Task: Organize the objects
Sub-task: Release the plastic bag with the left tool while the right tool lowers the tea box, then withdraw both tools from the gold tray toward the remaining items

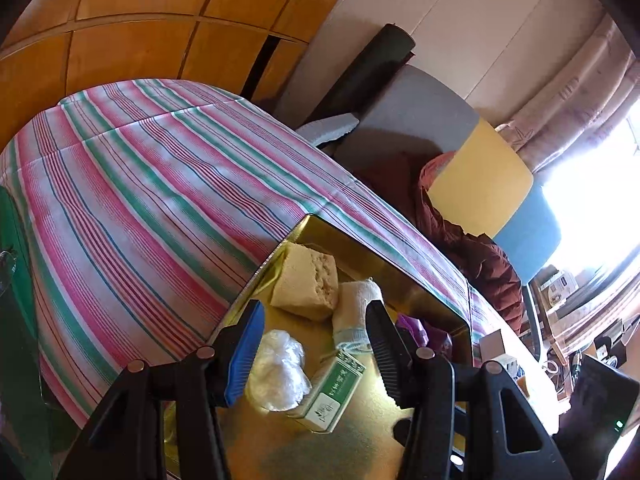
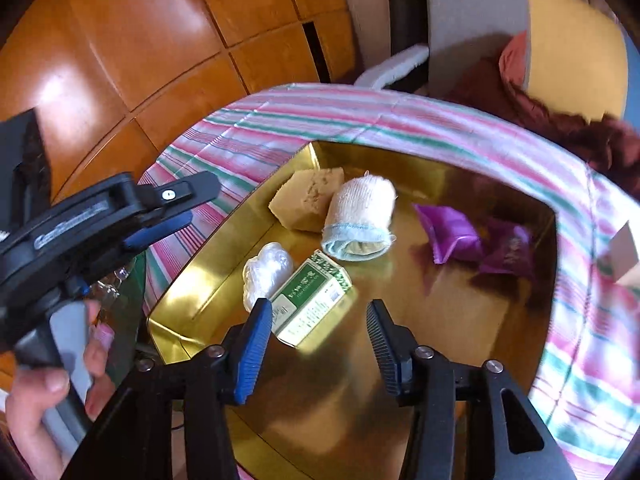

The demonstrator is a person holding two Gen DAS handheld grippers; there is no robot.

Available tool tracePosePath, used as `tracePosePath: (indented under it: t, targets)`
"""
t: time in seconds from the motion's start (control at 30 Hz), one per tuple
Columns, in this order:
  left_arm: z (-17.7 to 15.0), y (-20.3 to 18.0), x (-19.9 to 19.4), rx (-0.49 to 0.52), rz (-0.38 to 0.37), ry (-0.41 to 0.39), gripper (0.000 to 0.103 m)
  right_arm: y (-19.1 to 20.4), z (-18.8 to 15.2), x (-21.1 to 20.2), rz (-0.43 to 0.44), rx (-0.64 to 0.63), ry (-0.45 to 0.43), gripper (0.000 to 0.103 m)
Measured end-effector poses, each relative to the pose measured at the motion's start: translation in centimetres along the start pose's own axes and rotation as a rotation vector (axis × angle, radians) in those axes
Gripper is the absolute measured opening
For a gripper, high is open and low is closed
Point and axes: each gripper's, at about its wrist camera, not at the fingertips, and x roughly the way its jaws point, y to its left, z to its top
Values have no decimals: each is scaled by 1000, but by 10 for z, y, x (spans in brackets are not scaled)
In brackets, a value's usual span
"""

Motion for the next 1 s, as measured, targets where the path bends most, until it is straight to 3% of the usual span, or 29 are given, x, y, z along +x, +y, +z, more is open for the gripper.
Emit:
tracePosePath:
  t: [0.2, 0.5, 1.0]
  targets:
    - [-11, -13, 4, 35, -23, 25, 53, -10, -12, -29, -59, -39, -72, 59]
    - [-37, -51, 13, 148, -71, 81, 53, -62, -36, -59, -142, 72, -96, 60]
    - [-103, -130, 0, 428, -285, 167, 53, -161, -101, -101, -293, 188, -66, 61]
